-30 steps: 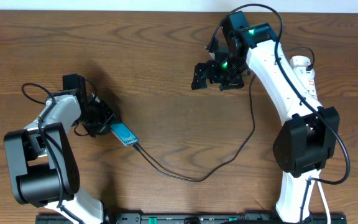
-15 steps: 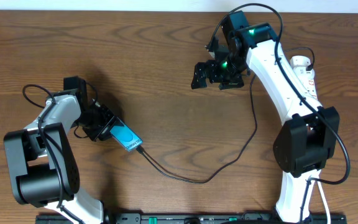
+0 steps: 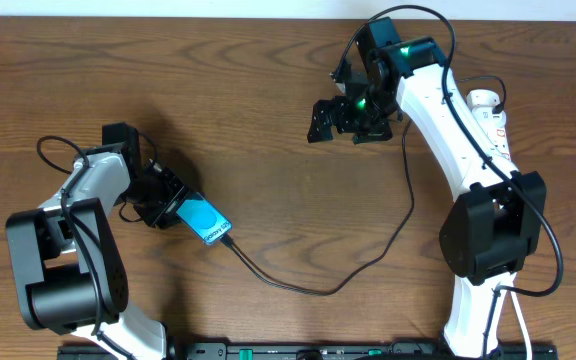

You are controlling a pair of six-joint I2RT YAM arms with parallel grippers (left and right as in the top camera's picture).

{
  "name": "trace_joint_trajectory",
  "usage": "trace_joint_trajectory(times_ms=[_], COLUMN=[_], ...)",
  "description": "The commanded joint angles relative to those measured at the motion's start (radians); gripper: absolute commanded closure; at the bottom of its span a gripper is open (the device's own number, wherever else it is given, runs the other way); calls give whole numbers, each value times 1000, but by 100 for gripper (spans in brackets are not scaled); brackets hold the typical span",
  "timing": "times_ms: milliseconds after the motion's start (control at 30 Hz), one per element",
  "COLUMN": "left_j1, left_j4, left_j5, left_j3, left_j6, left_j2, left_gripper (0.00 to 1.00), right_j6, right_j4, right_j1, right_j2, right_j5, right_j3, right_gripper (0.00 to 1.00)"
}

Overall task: Plug charger to phone and switch on socket
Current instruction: 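Lower the cabled phone flat onto the table with the left gripper, then move the right gripper to the power strip beside the white plug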

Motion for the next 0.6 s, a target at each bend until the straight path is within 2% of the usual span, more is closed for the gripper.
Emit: trace_joint_trajectory(times_ms=[0, 267, 467, 567], left_j1=[-2, -2, -2, -2], left_j4=[-10, -17, -21, -30], left_j5=[-27, -27, -27, -27], left_j3=[-4, -4, -4, -4], left_j6=[-2, -2, -2, -2], left_j2=[-3, -3, -3, -3], left_gripper=[39, 26, 8, 7], right_j6=[-15, -15, -15, -15], right_j4=[0, 0, 0, -1], right_j1=[6, 6, 6, 6], right_j2=[-18, -18, -18, -18], right_j5=[1, 1, 1, 1], right_j3=[13, 13, 13, 13], right_gripper=[1, 1, 1, 1])
